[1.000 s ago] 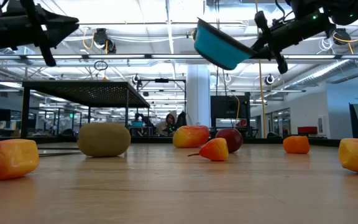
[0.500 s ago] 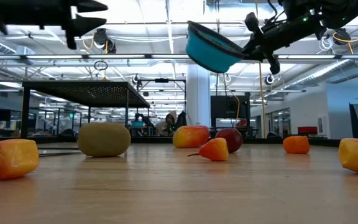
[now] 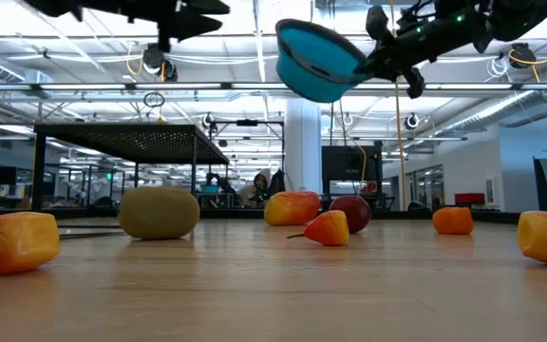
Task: Pick & Place Fruit
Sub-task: Put the blue strainer bowl on the shelf
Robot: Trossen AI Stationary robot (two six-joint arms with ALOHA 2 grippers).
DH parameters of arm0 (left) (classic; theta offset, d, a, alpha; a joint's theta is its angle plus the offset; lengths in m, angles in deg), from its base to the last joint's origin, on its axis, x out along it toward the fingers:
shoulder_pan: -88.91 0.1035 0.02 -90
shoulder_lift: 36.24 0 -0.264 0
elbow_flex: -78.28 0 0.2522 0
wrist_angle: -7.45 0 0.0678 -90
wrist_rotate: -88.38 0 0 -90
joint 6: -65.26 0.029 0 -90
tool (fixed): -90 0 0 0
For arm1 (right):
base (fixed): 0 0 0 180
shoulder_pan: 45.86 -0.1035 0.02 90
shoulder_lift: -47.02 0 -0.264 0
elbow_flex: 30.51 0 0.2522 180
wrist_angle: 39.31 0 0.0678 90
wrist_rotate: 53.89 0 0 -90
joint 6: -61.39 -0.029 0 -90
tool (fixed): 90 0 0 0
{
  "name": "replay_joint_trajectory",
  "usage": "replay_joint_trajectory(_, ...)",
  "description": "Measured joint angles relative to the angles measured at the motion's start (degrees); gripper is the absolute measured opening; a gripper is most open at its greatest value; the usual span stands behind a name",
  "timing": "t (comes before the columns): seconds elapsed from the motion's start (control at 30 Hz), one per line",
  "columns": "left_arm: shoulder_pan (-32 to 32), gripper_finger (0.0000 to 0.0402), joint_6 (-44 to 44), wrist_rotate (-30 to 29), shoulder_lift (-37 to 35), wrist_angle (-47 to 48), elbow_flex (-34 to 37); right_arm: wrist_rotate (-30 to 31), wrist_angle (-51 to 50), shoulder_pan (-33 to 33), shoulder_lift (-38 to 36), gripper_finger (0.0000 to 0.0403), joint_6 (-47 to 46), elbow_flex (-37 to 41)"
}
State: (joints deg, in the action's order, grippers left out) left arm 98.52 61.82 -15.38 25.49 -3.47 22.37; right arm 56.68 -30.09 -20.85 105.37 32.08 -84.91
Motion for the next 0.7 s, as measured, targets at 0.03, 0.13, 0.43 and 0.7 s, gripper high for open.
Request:
replay_joint_trajectory(0.03,0.0,0.0184,0.33,-0.04,1.37,0.17,-1.22,1.62,1.03,-0.71,0.0,0.0007,1.69,0.0)
replay_joint_trajectory(0.13,-0.02,0.0184,1.2,-0.36,5.16,1.0,-4.85,7.51,3.23,-2.8,0.0,0.0007,7.31,0.0)
replay_joint_trajectory(0.43,-0.02,0.0184,8.06,-7.48,15.28,3.89,-15.3,21.79,9.54,-7.14,0.0,0.0008,19.44,0.0)
replay_joint_trajectory(0.7,0.0,0.0184,12.28,-14.65,22.35,4.01,-22.74,26.13,14.04,-10.23,0.0,0.0007,30.57,0.0)
